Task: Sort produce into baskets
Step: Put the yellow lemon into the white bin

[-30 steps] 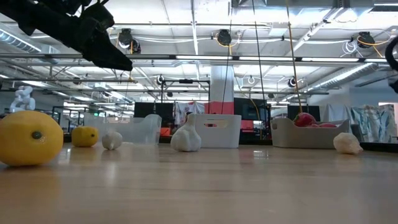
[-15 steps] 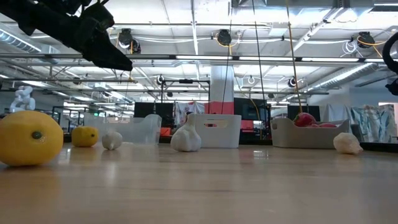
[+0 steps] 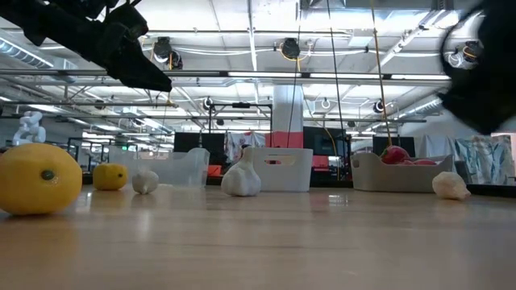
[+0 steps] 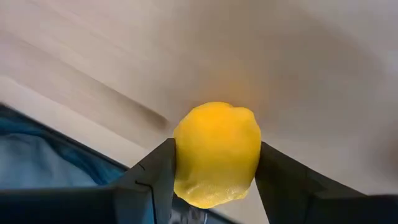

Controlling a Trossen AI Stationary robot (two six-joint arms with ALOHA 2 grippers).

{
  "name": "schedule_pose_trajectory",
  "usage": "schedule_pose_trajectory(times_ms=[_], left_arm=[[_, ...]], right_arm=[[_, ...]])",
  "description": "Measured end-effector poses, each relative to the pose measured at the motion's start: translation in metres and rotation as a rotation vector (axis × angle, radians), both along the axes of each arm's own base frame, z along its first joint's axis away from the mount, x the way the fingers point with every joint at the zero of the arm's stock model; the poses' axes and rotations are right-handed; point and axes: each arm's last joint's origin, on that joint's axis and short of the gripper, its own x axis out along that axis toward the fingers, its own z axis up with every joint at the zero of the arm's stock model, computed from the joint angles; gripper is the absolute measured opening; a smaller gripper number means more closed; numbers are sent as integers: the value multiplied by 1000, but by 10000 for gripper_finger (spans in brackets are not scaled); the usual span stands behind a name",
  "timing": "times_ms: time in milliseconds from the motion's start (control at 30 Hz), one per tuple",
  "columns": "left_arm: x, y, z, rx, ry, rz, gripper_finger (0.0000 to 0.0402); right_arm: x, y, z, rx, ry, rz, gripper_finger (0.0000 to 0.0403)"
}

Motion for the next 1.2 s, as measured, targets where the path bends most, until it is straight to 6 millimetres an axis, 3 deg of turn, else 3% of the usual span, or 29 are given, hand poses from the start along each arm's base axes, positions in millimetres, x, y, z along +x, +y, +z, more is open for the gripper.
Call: schedule_pose_trajectory(times_ms=[200,533,700,867,1067,1200], left_arm=[[0,0,0,-3,-1,2,255],[0,0,0,-98,-30,30,255],[-1,-1,-3,-181,-19,39,255],[-2,-3,-9,-215,33,55,255],[-4,-7,-13,-282,63,82,255],[-5,-12,-20,-323,85,80,255]], right_arm=[[26,-33,2,-127,-215,52,178],[60,-111,9,-345,-476,178,178],[64,-149,27,-440,-592,189,178],[60,-180,59,-532,-729,165,178],[61,-216,87,-879,-851,23,178],[69,-238,88,-987,-912,-28,178]])
